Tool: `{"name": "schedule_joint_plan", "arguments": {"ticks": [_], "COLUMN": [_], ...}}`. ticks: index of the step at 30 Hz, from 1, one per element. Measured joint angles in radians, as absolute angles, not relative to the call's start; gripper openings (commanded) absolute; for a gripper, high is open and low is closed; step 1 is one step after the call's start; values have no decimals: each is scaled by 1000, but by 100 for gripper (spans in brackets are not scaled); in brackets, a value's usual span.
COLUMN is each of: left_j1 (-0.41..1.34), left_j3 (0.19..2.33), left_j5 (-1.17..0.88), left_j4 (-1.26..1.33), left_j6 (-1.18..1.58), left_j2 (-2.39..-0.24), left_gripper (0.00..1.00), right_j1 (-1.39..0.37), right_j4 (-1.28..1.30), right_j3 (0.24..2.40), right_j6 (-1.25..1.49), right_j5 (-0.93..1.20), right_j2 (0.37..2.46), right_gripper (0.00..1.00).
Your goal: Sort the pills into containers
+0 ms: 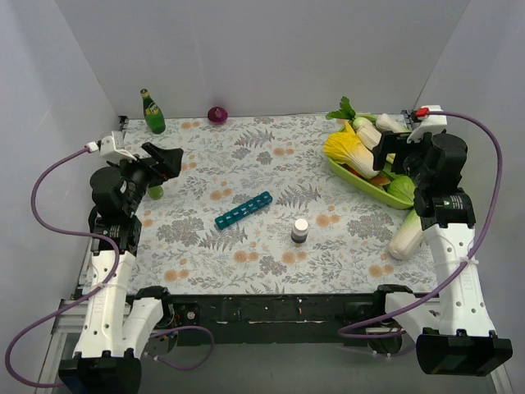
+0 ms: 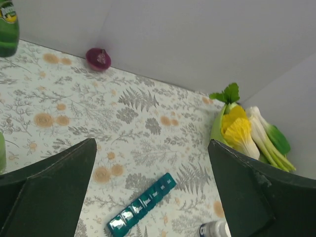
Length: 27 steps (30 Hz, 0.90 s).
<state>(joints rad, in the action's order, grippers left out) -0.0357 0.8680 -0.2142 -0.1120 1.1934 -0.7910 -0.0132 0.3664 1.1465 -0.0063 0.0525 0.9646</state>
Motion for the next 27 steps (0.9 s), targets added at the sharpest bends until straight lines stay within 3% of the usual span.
{"name": "schedule_joint_plan", "arguments": {"ticks": [7, 18, 27], "left_j1": [-35, -7, 237], "left_j3": [829, 808, 802], "left_j5": [-418, -678, -649], "left_j4": [-161, -179, -190], "left_j6": [1086, 1004, 699], "left_j2": [-736, -792, -877], "left_gripper": [98, 98, 98], "right_j1": [19, 27, 26], "right_j4": [411, 683, 822], "right_j3": [1152, 1146, 1095], "right_j6": [-88, -717, -1077], "right_j5": [118, 738, 1052], "right_j2": [930, 958, 958], "right_gripper": [98, 98, 98]}}
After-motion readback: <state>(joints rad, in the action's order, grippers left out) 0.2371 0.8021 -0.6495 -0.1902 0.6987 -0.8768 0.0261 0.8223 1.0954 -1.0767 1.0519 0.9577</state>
